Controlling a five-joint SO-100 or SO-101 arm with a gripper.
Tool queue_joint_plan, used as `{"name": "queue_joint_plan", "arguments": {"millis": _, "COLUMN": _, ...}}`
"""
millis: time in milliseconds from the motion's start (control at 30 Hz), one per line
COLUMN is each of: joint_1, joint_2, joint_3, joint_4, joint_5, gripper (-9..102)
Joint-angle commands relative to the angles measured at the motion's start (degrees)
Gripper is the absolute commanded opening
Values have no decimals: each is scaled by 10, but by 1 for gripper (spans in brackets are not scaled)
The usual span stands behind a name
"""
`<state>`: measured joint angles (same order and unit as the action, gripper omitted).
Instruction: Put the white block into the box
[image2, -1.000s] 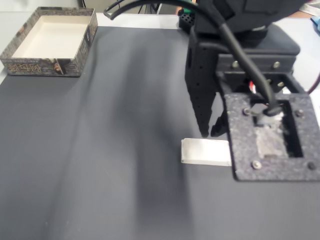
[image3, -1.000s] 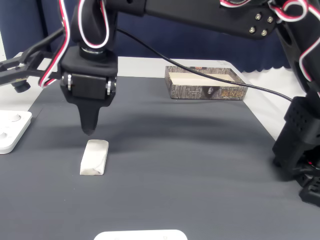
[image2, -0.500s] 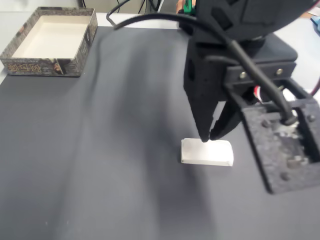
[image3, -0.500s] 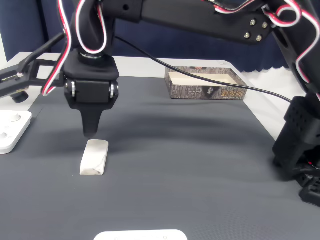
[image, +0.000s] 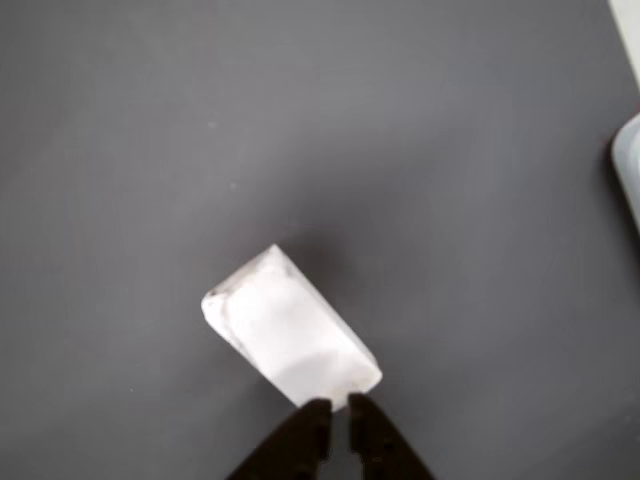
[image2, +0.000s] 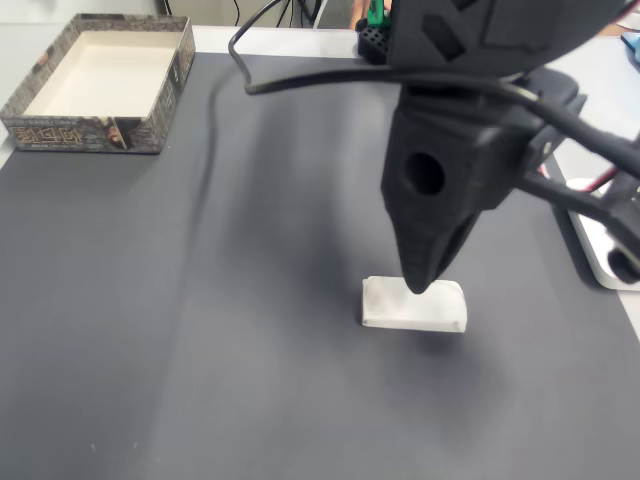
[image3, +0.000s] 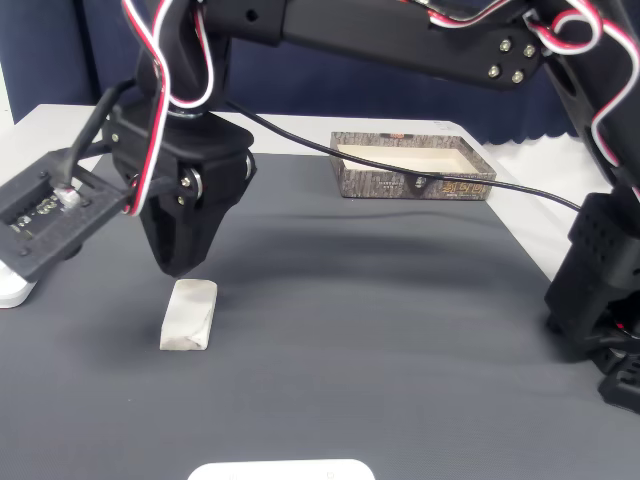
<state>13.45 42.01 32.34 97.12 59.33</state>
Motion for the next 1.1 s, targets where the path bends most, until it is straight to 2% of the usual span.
{"name": "queue_joint_plan", "arguments": {"millis": 0, "joint_1": 11, "joint_2": 34, "joint_3": -22, "joint_4": 1, "joint_5": 10, "gripper": -2}}
{"name": "queue_joint_plan", "arguments": {"millis": 467, "joint_1": 19, "joint_2": 42, "joint_3": -19, "joint_4": 0, "joint_5": 120, "gripper": -1}}
{"name": "queue_joint_plan", "arguments": {"millis": 833, "joint_1": 25, "joint_2": 41, "joint_3": -23, "joint_4": 0, "joint_5": 306, "gripper": -1}}
{"name": "queue_joint_plan", "arguments": {"millis": 1067, "joint_1": 27, "joint_2": 44, "joint_3": -21, "joint_4": 0, "joint_5": 335, "gripper": -1}}
